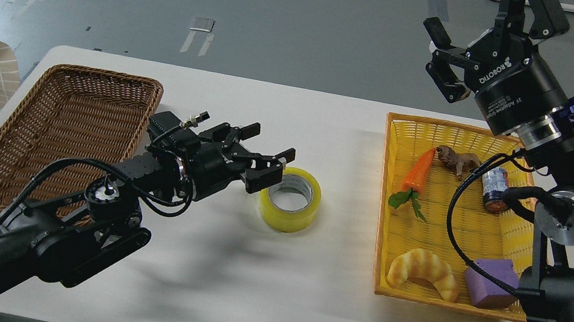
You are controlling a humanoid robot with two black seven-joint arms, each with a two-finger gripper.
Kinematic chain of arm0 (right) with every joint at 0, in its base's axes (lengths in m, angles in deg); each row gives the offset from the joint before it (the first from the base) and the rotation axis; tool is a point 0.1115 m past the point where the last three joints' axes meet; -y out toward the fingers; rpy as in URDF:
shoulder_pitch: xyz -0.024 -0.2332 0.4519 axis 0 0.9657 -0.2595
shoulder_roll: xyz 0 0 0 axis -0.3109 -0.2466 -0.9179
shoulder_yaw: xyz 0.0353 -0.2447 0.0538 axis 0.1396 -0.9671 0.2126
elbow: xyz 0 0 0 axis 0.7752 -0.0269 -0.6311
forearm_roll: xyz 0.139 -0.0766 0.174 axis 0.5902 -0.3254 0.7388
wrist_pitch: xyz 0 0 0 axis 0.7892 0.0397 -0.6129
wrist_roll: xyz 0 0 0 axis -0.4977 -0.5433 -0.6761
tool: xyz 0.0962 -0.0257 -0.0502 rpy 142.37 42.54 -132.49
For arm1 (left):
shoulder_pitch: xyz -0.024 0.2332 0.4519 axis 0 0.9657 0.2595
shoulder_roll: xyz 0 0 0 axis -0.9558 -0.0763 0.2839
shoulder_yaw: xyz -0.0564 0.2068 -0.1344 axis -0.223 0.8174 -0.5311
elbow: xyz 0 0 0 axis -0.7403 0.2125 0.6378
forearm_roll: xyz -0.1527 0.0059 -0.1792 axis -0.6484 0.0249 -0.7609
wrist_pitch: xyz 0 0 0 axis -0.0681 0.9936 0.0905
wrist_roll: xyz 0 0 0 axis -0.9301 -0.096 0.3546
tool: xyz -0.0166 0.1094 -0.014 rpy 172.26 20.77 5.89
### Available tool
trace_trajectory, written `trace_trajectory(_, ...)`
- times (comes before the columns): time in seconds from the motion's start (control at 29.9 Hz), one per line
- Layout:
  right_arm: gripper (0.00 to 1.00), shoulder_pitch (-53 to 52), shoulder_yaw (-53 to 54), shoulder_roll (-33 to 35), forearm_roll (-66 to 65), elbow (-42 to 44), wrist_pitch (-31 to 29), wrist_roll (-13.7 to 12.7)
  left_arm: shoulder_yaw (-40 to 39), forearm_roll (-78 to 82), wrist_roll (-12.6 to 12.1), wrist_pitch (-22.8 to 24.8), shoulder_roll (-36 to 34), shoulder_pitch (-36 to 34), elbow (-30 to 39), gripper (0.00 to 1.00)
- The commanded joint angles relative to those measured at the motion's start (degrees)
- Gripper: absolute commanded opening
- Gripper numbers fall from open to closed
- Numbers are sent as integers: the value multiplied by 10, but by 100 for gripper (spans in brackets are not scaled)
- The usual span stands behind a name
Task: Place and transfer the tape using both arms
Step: 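Reach the left gripper toward the tape roll on the table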
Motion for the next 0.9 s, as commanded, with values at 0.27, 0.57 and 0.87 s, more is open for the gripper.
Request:
trace_trajectory(0.27, 100, 26, 0, 0, 0, -9, 2, 0, 52, 0, -30, 2, 26, -48, -64, 98)
trace_trajectory(0.57, 100, 30, -1, 0, 0, -19, 1, 0, 86, 0, -53, 3, 49, -57, -79, 98)
trace_trajectory(0.87, 100, 60, -1, 0, 0, -30, 2, 1, 87, 0, -49, 2, 57, -54, -117, 98)
